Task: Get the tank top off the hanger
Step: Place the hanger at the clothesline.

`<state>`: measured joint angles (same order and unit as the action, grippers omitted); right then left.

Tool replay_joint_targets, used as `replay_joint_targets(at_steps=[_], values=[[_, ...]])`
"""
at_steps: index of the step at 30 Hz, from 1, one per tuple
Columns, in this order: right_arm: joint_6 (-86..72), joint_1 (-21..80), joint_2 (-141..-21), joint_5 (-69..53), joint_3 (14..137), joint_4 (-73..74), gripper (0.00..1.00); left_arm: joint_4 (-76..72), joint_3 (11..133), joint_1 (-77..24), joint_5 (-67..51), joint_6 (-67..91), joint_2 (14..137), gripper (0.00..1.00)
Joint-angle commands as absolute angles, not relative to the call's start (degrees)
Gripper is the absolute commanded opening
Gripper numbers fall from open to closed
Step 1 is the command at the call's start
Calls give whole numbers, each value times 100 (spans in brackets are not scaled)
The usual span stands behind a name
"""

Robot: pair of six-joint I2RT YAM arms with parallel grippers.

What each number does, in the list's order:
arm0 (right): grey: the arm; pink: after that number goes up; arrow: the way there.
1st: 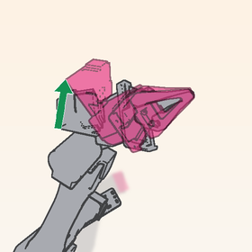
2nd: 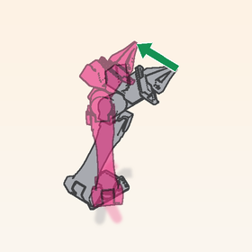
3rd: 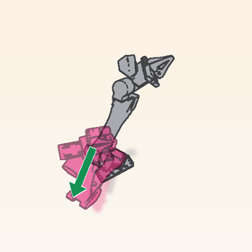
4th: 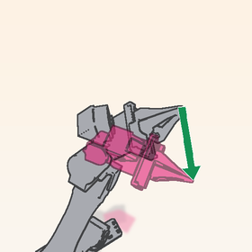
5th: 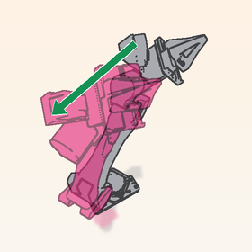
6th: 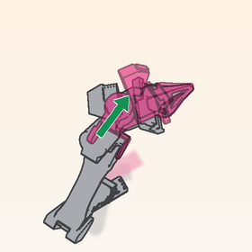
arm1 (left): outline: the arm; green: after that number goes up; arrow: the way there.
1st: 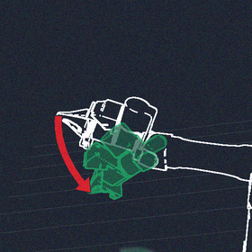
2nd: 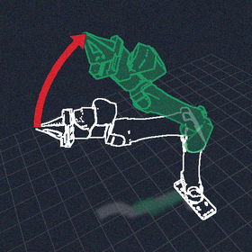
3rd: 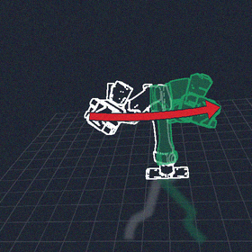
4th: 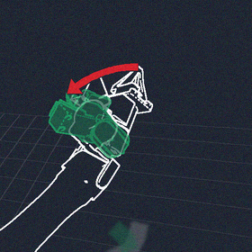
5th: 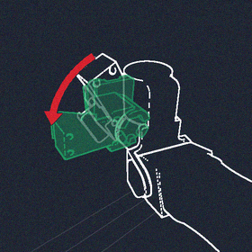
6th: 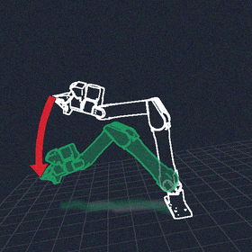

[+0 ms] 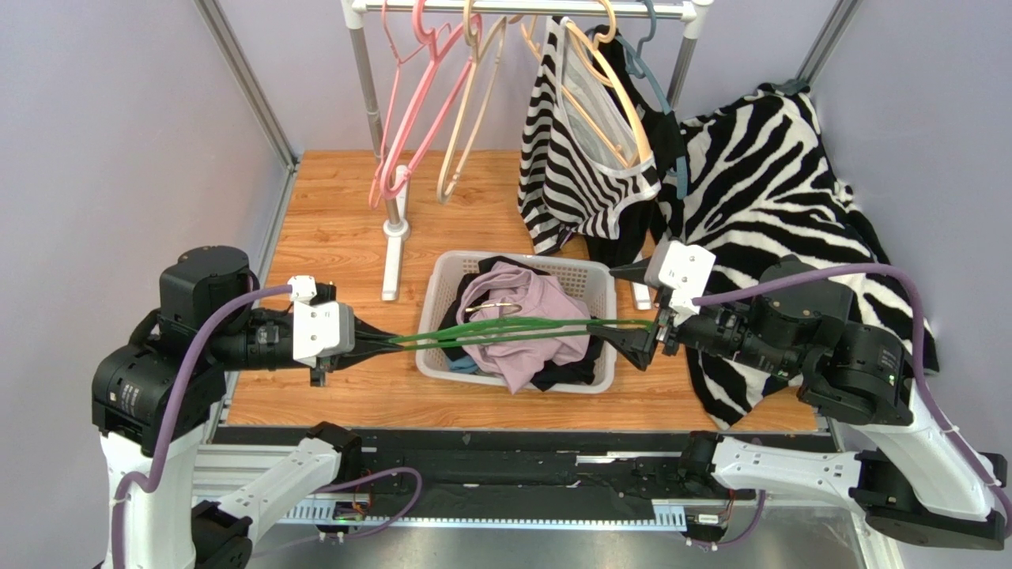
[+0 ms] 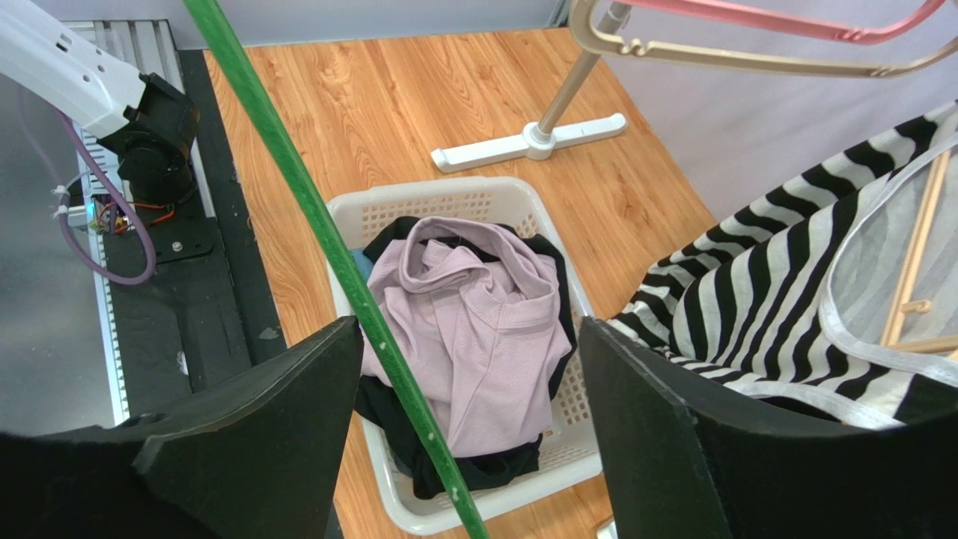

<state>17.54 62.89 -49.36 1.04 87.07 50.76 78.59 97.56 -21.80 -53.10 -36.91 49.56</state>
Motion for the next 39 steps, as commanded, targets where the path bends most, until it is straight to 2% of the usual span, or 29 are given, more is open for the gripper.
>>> replay_joint_targets(at_steps=[1,11,14,15,20,21,25,26,27,28,31,35,39], values=[[1934,6319,-4904,-199,8895,5229,71,9624,9668,-2224,-5537,-3858,4913,0],[1574,6319,-4904,-1010,8789,5756,60,9624,9756,-2268,-5581,-3972,4869,0],[1459,6328,-4931,-1142,8815,5897,47,9624,9747,-2268,-5590,-3981,4843,0],[1442,6328,-4931,-1186,8824,5932,38,9624,9747,-2268,-5581,-3981,4834,0],[1301,6319,-4887,-1292,8833,6047,14,9624,9756,-2268,-5537,-3990,4799,0],[1283,6319,-4878,-1309,8859,6073,3,9624,9756,-2268,-5528,-3999,4790,0],[1195,6319,-4834,-1397,9034,6170,0,9607,9738,-2268,-5414,-4069,4790,0],[1169,6319,-4834,-1406,9079,6187,0,9572,9747,-2268,-5397,-4052,4790,5],[1160,6319,-4834,-1406,9131,6248,0,9493,9764,-2268,-5283,-3939,4781,14],[1143,6319,-4843,-1398,9184,6284,0,9292,9799,-2276,-5213,-3798,4773,36],[1081,6319,-4895,-1354,9413,6407,0,8976,9887,-2268,-5002,-3499,4746,50],[932,6328,-4983,-1371,9703,6574,0,8263,9861,-2268,-4466,-2841,4553,58],[791,6319,-5036,-1319,10045,6811,0,7350,9774,-2268,-3020,-2234,4334,62]])
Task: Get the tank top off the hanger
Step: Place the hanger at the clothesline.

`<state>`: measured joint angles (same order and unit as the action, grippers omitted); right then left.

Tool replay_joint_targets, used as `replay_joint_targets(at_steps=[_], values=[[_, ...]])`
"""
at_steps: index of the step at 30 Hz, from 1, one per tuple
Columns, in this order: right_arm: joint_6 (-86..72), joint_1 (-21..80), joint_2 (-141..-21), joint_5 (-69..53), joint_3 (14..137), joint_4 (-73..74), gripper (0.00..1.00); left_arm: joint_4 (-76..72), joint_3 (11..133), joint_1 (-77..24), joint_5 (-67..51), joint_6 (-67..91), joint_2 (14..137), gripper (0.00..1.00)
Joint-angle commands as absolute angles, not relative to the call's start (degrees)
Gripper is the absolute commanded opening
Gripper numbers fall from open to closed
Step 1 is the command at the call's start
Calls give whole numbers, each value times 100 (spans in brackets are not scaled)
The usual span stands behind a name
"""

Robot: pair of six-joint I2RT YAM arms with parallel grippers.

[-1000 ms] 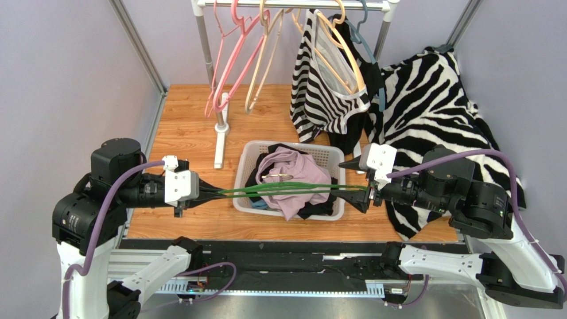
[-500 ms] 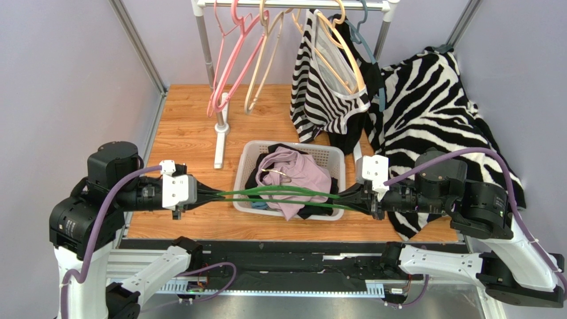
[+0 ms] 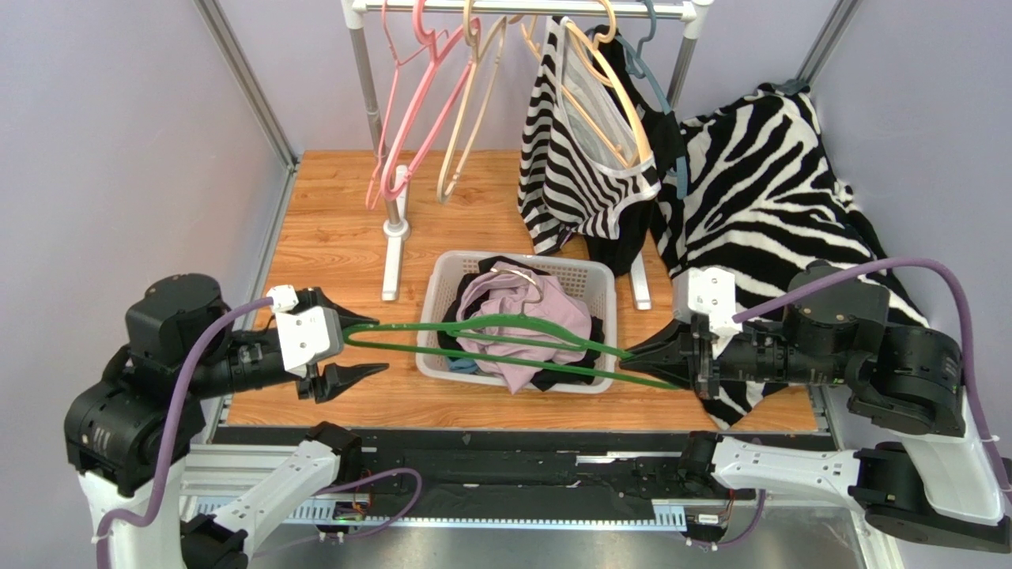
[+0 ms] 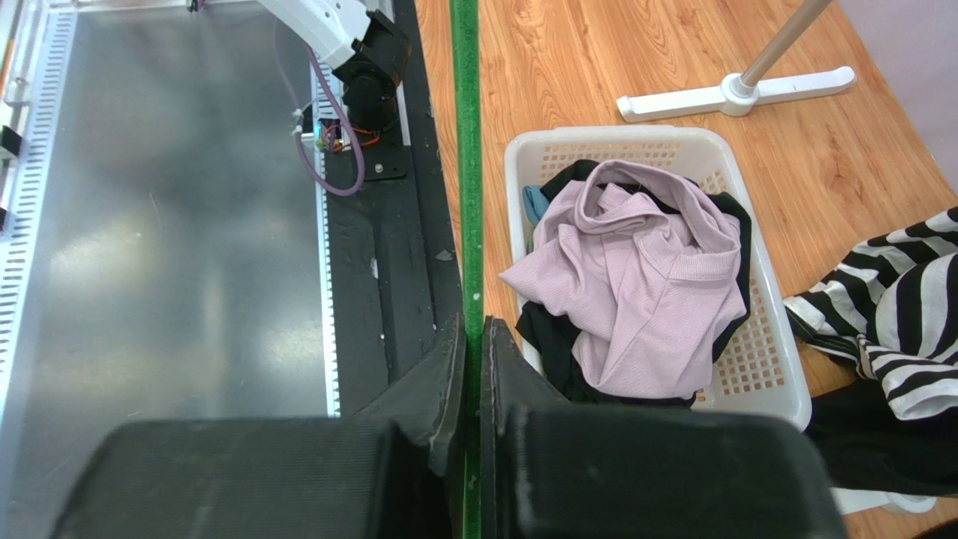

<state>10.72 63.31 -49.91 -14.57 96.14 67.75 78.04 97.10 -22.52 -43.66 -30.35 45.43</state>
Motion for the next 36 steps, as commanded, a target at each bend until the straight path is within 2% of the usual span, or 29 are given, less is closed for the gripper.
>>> replay_joint_targets(at_steps=[1,4,5,6,7,9,11,19,26,31,36], values=[[730,6328,-5045,-1301,10098,6864,0,7026,9756,-2276,-2728,-2128,4290,63],[563,6319,-5098,-1099,10326,7092,0,6638,9765,-2276,-1716,-1908,4298,68],[502,6319,-5089,-890,10371,7154,0,6575,9739,-2276,-1166,-1872,4324,75],[423,6319,-5098,-757,10423,7180,0,6513,9712,-2276,-838,-1855,4359,94],[344,6319,-5072,-591,10554,7189,0,6469,9651,-2276,-548,-1846,4455,95],[89,6319,-5045,-21,10678,7172,0,6565,9633,-2276,-12,-1881,4570,95],[-156,6319,-5071,455,10819,7128,0,6820,9615,-2268,-17,-1881,4702,96],[-308,6319,-5712,2003,11021,6908,0,6609,9053,-2268,-676,-1916,4131,97],[-141,6284,-6793,3452,11908,6487,0,6662,8965,-2268,-782,-1969,4008,97],[-44,5968,-7732,3437,12795,6469,0,6759,8965,-2268,-905,-2013,3885,98],[-167,5722,-8033,3024,12982,6390,0,6846,8921,-2268,-905,-2092,3745,98]])
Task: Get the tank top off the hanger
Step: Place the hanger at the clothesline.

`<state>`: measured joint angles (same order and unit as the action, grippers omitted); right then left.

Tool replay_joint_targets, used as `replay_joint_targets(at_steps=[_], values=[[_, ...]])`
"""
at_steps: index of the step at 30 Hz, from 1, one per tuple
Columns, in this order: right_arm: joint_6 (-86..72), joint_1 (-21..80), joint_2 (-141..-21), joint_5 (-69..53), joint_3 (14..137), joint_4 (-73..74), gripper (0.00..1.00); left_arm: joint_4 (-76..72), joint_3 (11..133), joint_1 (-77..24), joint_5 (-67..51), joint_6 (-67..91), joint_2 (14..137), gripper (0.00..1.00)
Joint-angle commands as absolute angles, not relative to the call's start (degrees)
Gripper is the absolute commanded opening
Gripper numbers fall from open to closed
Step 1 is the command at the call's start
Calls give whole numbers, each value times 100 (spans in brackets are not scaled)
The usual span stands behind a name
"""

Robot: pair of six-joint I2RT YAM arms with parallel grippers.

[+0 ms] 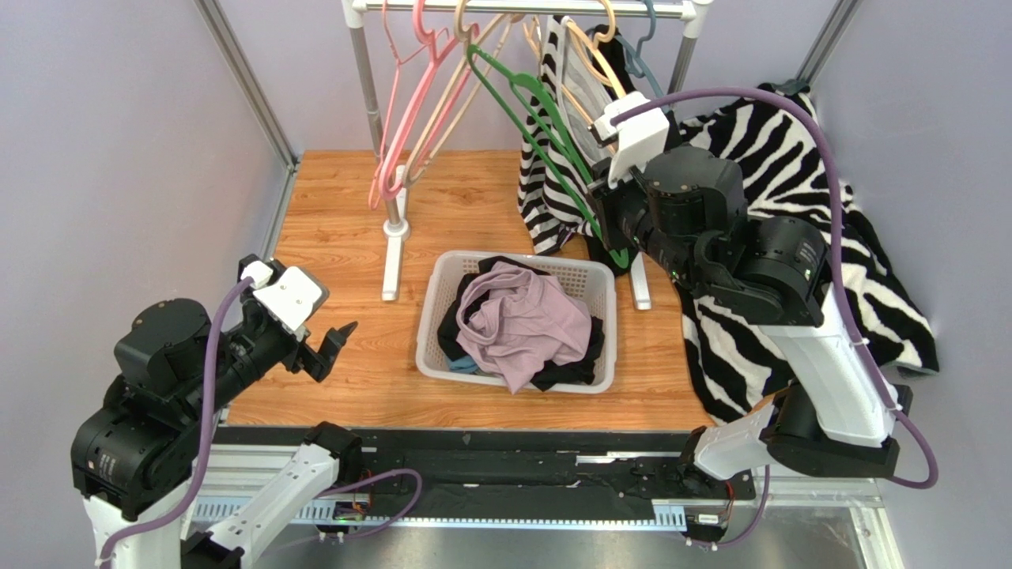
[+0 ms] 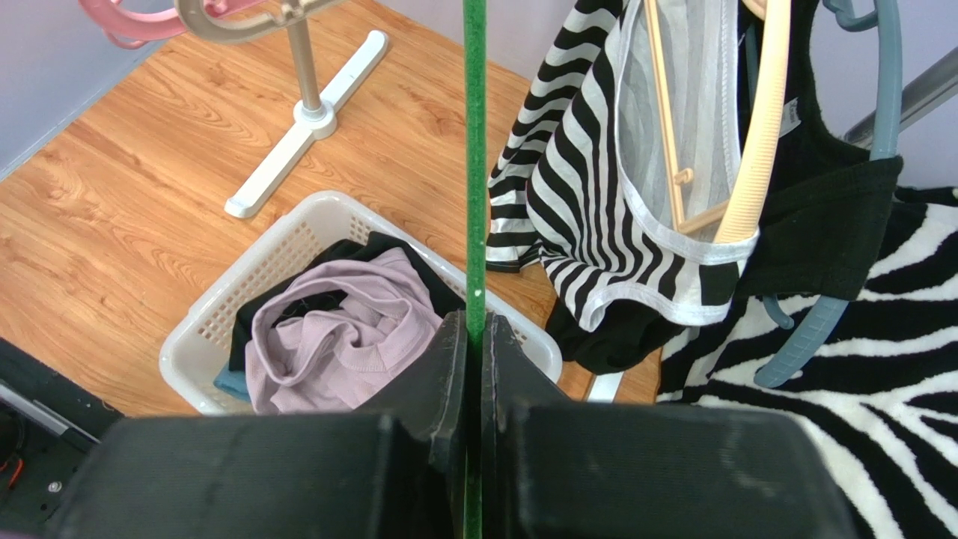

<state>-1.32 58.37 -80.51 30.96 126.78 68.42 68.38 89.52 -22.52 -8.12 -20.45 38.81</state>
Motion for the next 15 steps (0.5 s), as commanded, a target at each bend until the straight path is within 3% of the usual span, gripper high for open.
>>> replay_joint_targets(at_steps=[1,15], values=[[-167,5722,-8007,2997,12886,6320,0,6847,8912,-2268,-879,-2092,3735,98],[-158,5046,-8068,2787,12718,6205,0,6864,8771,-2268,-975,-2100,3630,98]])
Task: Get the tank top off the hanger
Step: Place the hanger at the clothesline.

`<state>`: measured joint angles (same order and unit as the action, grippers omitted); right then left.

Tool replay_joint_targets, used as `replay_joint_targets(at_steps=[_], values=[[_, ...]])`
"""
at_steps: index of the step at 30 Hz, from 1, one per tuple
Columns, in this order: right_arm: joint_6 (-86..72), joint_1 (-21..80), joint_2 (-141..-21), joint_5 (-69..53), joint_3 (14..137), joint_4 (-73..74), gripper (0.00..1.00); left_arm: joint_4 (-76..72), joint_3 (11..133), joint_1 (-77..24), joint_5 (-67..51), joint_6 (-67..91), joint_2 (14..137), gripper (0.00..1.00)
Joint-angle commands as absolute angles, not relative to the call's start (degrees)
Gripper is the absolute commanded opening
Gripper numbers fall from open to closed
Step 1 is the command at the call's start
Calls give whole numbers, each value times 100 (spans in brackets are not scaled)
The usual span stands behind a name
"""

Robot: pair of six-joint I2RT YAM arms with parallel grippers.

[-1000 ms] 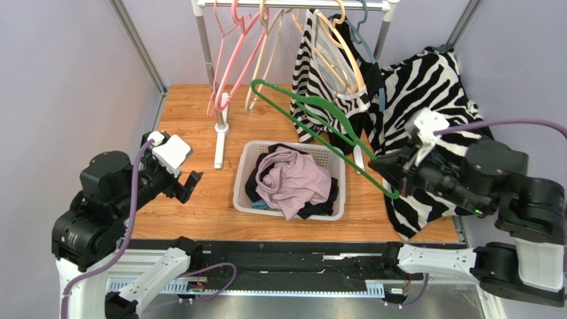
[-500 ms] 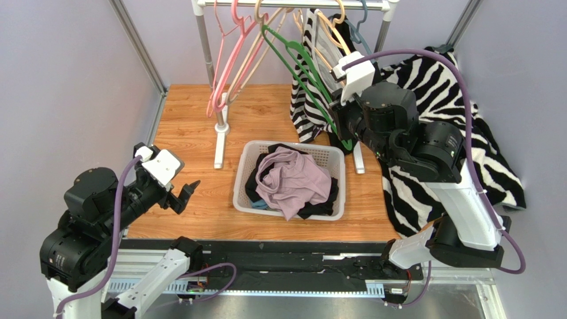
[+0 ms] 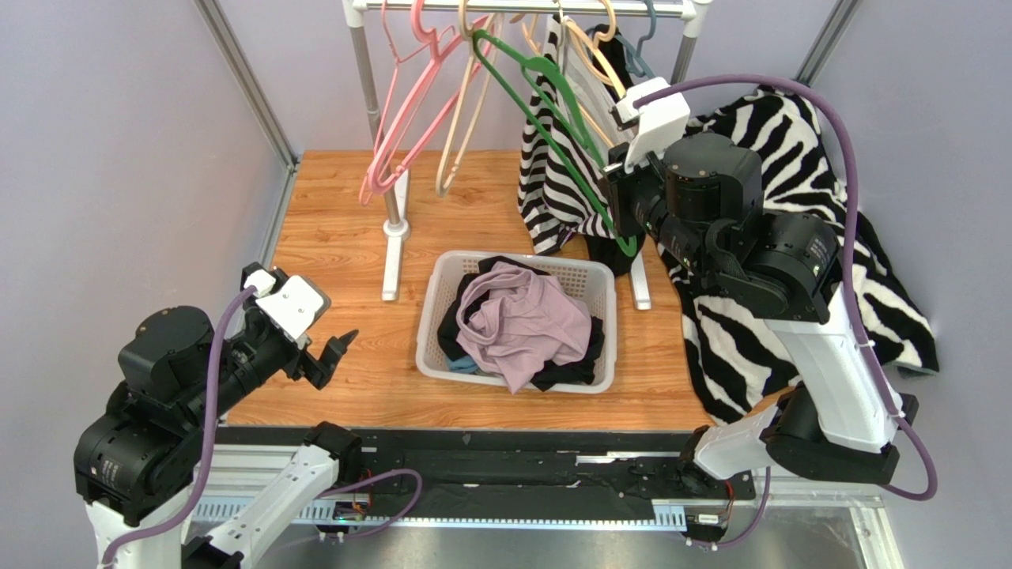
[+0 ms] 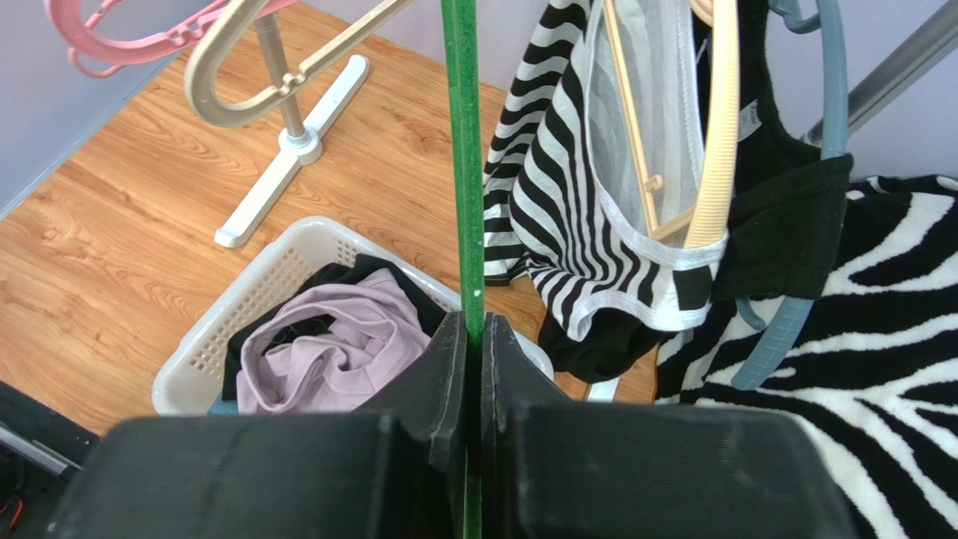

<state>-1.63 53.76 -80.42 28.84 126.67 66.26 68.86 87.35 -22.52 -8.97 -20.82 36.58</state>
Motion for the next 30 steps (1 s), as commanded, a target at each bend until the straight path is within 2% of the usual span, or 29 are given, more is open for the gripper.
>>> replay_joint_targets(at_steps=[1,12,30], values=[[-193,4967,-8077,2717,12709,6205,0,6873,8771,-2259,-976,-2101,3621,98],[-141,4491,-8753,2233,12990,6082,0,6891,8728,-2259,-958,-2127,3595,98],[-18,4069,-10256,2048,14290,5546,0,6864,8640,-2259,-932,-2153,3577,98]])
